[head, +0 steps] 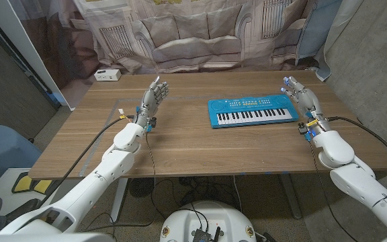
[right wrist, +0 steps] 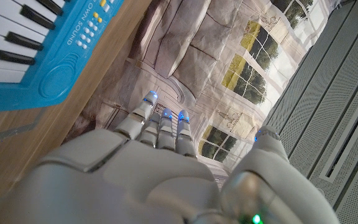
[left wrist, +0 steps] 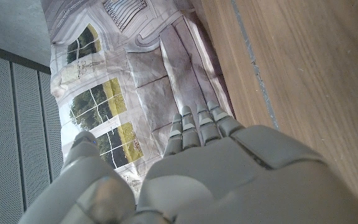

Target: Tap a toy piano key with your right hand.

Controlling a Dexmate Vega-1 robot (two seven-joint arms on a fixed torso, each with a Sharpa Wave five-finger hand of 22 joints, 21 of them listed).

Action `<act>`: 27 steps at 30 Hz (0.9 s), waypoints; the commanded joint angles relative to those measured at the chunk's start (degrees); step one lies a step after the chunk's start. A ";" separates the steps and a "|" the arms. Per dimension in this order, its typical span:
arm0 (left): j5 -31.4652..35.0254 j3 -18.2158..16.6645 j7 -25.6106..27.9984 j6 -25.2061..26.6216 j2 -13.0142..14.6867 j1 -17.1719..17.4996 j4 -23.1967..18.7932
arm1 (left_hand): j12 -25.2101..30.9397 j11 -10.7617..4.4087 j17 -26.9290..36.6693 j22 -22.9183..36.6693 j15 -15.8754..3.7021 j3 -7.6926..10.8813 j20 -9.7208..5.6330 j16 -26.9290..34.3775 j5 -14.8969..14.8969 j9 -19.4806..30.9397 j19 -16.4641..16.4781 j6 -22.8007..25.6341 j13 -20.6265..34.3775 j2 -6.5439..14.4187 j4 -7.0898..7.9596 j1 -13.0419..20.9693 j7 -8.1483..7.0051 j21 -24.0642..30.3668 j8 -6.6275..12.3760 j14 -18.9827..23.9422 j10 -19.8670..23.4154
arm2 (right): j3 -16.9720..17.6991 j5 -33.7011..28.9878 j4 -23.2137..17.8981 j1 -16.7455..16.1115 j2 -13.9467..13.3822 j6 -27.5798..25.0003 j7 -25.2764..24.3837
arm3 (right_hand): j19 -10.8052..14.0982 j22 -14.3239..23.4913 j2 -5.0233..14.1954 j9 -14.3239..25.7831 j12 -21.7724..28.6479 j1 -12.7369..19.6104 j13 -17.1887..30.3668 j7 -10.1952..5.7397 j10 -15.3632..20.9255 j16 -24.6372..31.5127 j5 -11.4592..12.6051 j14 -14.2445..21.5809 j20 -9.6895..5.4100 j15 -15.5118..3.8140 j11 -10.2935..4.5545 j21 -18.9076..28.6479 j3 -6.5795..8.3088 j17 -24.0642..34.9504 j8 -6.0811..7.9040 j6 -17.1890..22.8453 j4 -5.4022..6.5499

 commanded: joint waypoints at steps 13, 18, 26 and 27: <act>-0.04 0.34 -0.08 0.57 -0.16 -0.30 -0.24 | -0.43 0.00 0.27 0.18 -0.08 0.09 0.63 -0.27 -0.07 0.19 0.28 0.11 0.09 0.13 -0.26 0.70 -0.11 0.03 -0.26 0.21 0.36 | 1.37 -0.76 1.66 -1.11 -0.01 1.27 -0.33 | 1.07 0.17 -0.16 0.26 0.38 0.69 0.06 -0.24 0.93 0.23 0.56 0.87 -0.08 -0.19 -0.12 0.28 -0.08 -0.06 -0.14 0.82 -0.42; 0.12 0.31 0.06 0.46 -0.16 -0.36 -0.22 | -0.45 -0.06 0.27 0.18 -0.12 0.09 0.66 -0.26 -0.07 0.19 0.30 0.31 0.10 0.15 -0.28 0.72 -0.08 0.01 -0.21 0.29 0.44 | 1.80 -1.40 1.50 -1.63 -0.19 1.25 -0.92 | 1.10 0.16 -0.17 0.27 0.34 0.72 0.06 -0.31 0.99 0.20 0.58 0.90 -0.04 -0.29 -0.01 0.23 -0.11 -0.09 -0.15 0.90 -0.45; 0.53 0.06 0.67 -2.02 -1.37 -0.34 0.81 | -0.26 -0.19 0.28 0.19 -0.40 0.11 0.79 -0.07 -0.08 0.20 0.54 1.12 0.11 0.26 -0.35 0.82 -0.30 0.03 -0.01 1.04 1.34 | 2.90 -3.22 0.45 -2.91 -0.30 0.93 -2.95 | 2.08 0.16 -0.13 0.28 0.61 0.78 0.06 -0.36 2.07 0.45 0.64 1.75 -0.27 -0.48 -0.13 0.45 -0.18 -0.16 -0.09 1.36 -0.49; 0.65 0.07 0.77 -2.07 -1.37 -0.35 0.79 | -0.27 -0.29 0.27 0.19 -0.43 0.12 0.74 -0.08 -0.08 0.20 0.59 1.24 0.11 0.27 -0.36 0.84 -0.32 0.04 0.02 1.04 1.36 | 3.03 -3.59 0.32 -3.05 -0.28 0.95 -3.26 | 2.34 0.16 -0.13 0.28 0.65 0.78 0.06 -0.30 2.24 0.51 0.64 1.96 -0.36 -0.57 -0.18 0.53 -0.20 -0.17 -0.05 1.52 -0.49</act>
